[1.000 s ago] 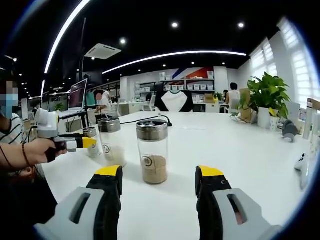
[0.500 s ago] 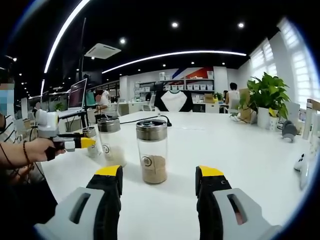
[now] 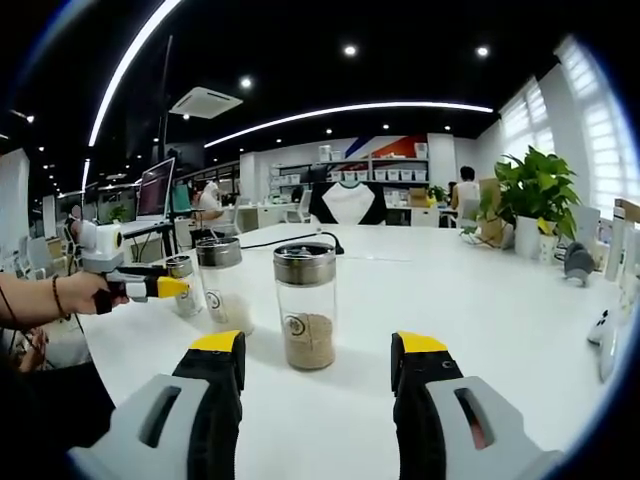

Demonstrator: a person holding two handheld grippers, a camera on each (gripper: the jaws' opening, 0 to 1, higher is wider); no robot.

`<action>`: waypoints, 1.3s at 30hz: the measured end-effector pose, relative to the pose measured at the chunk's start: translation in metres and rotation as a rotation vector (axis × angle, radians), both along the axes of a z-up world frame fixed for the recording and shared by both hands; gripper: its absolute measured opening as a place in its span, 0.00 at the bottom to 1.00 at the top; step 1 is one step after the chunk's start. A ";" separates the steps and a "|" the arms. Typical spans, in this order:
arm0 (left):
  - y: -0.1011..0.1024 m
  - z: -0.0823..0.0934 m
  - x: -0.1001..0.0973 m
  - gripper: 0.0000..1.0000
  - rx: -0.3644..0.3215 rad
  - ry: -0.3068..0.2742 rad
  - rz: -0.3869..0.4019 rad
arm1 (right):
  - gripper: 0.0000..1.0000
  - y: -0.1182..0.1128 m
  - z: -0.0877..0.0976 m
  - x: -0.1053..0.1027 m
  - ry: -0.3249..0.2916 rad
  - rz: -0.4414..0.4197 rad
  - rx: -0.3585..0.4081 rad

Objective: Rotate the seasoning bottle until the label or dispensing opening points toward the visible target arrow and the bottle remains upright within the marked orientation range

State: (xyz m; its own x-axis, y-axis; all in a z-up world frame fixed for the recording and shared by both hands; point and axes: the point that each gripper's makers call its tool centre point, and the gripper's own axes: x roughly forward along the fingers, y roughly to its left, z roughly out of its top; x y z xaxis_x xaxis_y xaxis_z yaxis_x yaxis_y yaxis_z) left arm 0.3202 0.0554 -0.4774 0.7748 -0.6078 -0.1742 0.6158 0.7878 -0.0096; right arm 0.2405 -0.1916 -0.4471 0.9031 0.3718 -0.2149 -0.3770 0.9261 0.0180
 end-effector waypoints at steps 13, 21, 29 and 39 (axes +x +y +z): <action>-0.005 0.001 -0.006 0.34 -0.007 0.000 -0.240 | 0.59 -0.001 0.001 0.000 0.000 -0.001 -0.004; -0.007 0.002 -0.010 0.34 -0.008 -0.024 -0.342 | 0.59 -0.001 0.003 -0.001 -0.003 -0.001 -0.009; -0.010 0.002 -0.009 0.34 0.000 -0.035 -0.445 | 0.59 -0.004 0.004 -0.002 -0.001 -0.005 -0.012; -0.012 0.001 -0.010 0.34 -0.001 -0.030 -0.519 | 0.59 -0.009 0.008 0.000 -0.016 -0.016 -0.021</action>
State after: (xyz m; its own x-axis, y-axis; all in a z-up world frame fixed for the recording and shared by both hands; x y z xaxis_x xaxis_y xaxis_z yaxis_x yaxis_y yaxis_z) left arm 0.3106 0.0435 -0.4761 0.3754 -0.9137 -0.1559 0.9257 0.3781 0.0129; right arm 0.2408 -0.2009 -0.4391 0.9124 0.3526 -0.2077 -0.3620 0.9322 -0.0076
